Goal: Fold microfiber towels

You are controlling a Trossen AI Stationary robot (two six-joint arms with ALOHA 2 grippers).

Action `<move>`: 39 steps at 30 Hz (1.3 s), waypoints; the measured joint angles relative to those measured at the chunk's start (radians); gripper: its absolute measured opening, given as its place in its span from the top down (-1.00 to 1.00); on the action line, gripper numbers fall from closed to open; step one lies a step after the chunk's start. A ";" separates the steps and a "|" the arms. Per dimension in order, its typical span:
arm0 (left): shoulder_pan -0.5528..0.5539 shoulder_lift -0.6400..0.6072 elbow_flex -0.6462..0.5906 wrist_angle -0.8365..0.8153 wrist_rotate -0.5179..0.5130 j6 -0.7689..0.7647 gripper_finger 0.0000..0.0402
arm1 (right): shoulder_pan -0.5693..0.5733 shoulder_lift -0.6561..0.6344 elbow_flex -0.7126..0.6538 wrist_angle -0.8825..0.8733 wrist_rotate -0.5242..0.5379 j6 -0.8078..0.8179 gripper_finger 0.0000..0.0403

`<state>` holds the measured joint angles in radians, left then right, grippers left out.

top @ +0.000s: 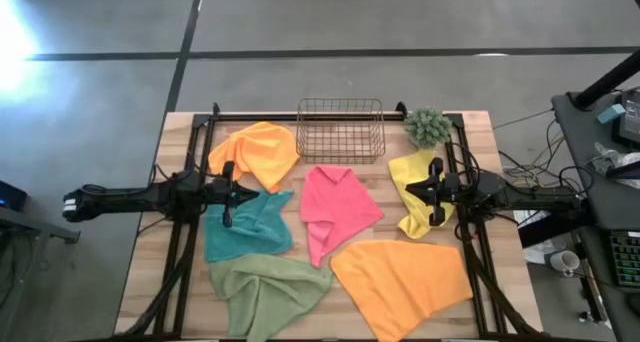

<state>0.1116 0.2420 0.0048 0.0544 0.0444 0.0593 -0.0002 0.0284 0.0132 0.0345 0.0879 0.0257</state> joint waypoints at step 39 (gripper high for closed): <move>0.000 0.002 0.000 0.174 -0.050 -0.199 1.00 | 0.000 0.000 0.000 0.187 0.018 0.246 0.87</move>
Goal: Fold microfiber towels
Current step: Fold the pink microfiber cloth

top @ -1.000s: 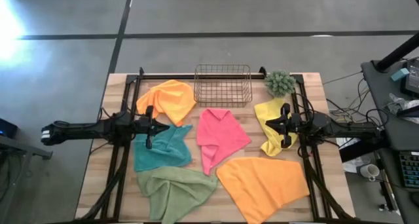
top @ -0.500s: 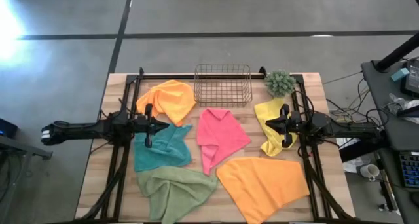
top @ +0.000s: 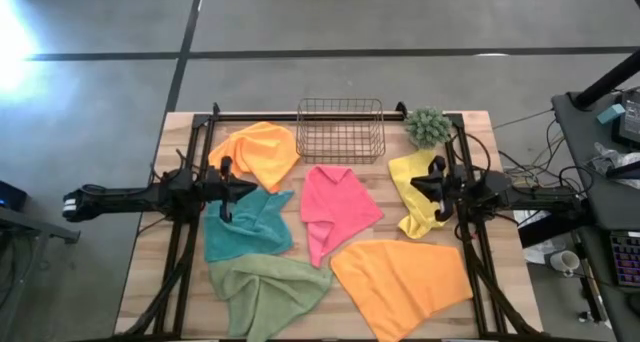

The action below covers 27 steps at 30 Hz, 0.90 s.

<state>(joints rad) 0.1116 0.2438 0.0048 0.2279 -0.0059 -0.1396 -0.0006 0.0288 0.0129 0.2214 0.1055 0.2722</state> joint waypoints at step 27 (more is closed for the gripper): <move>0.000 0.043 0.000 0.027 0.000 -0.328 1.00 | 0.000 0.000 0.000 0.200 0.002 0.074 0.87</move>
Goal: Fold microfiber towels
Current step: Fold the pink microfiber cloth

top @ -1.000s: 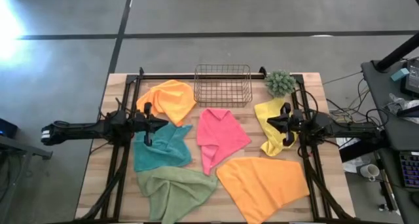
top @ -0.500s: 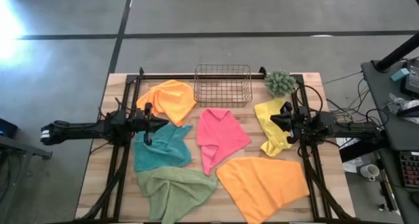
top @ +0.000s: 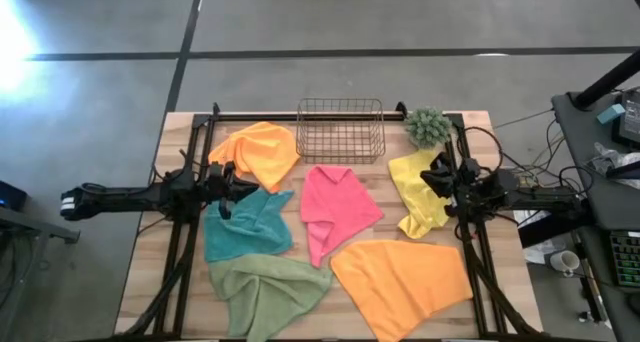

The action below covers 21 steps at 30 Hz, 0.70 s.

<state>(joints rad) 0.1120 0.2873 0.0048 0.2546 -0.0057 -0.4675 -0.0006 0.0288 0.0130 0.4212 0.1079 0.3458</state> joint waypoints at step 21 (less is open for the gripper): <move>0.000 0.055 0.000 0.085 -0.211 -0.237 0.86 | 0.000 0.009 0.000 0.048 0.101 0.043 0.83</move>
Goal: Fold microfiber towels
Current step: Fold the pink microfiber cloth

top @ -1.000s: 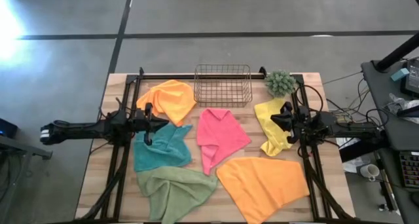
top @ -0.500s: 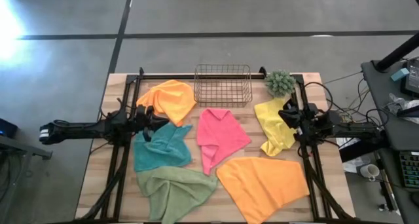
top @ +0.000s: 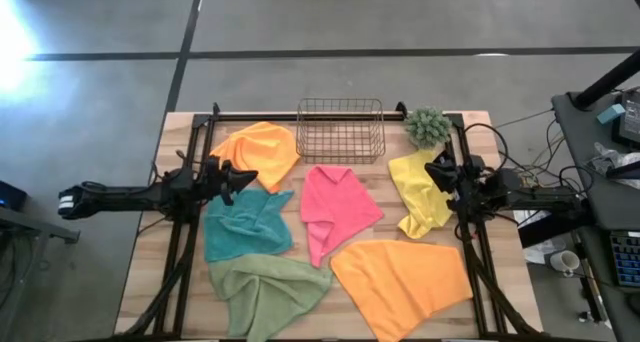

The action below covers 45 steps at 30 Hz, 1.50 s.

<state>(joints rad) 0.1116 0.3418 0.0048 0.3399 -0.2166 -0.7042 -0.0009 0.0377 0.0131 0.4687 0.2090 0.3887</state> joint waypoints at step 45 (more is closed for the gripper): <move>-0.095 0.736 0.983 -0.740 0.048 0.503 0.32 | 0.025 0.831 0.962 -1.269 -0.103 -0.362 0.29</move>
<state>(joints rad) 0.0164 1.0779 0.9879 -0.3996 -0.1690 -0.2010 0.0243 0.8688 0.9752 -0.8004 0.1056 0.0269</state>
